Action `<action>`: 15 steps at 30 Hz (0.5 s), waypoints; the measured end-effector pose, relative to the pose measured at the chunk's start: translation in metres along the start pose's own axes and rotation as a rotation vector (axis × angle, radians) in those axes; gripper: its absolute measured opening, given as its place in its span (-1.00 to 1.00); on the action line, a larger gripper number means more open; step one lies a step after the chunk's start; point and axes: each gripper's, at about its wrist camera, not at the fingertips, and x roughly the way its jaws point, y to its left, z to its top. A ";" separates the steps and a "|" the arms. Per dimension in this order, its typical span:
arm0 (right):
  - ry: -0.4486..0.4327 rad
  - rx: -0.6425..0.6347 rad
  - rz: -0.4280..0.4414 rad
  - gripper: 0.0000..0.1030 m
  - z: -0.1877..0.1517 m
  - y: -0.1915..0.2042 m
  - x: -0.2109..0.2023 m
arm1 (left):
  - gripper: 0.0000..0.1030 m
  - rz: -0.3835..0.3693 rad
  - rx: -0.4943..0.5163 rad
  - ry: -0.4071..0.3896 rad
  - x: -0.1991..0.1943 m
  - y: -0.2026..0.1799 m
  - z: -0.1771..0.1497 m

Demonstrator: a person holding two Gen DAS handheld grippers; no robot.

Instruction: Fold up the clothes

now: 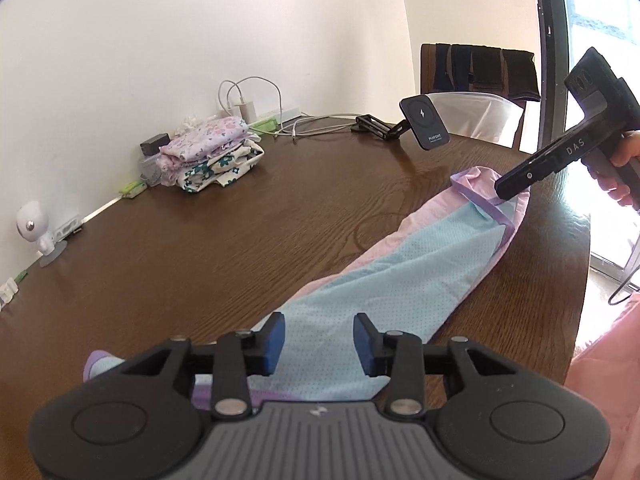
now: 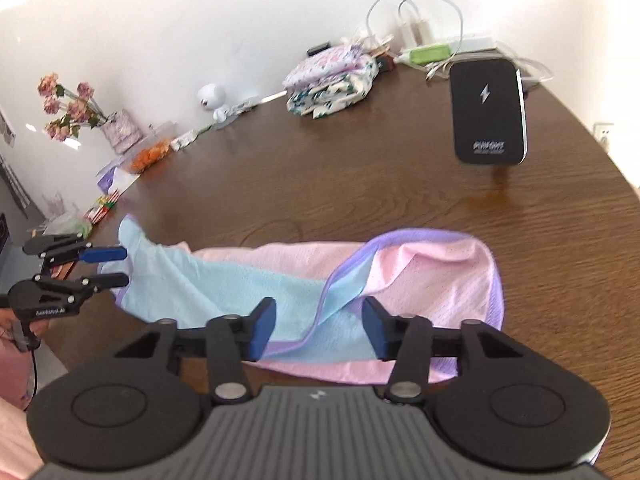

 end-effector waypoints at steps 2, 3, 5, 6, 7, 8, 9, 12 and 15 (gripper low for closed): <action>-0.036 0.006 -0.044 0.00 0.009 -0.002 0.000 | -0.32 0.006 -0.007 0.015 0.012 -0.002 0.005; -0.045 0.003 -0.068 0.00 0.015 -0.002 0.002 | -0.32 0.011 -0.011 0.027 0.019 -0.003 0.007; -0.037 -0.040 -0.124 0.00 0.027 -0.001 0.011 | -0.53 0.005 -0.021 0.055 0.030 -0.004 0.008; -0.017 -0.030 -0.139 0.00 0.033 -0.004 0.016 | -0.65 0.000 -0.026 0.070 0.034 -0.004 0.008; 0.004 -0.021 -0.154 0.00 0.038 -0.006 0.022 | -0.69 0.001 -0.027 0.085 0.037 -0.005 0.007; 0.025 -0.011 -0.167 0.00 0.044 -0.009 0.027 | -0.70 0.006 -0.025 0.099 0.040 -0.006 0.006; 0.056 0.003 -0.162 0.00 0.050 -0.011 0.033 | -0.70 0.010 -0.020 0.111 0.042 -0.007 0.004; 0.160 0.013 -0.175 -0.04 0.065 -0.011 0.047 | -0.70 0.018 -0.019 0.121 0.044 -0.008 0.002; 0.260 0.034 -0.198 -0.12 0.082 -0.008 0.059 | -0.70 0.015 -0.025 0.118 0.045 -0.007 0.001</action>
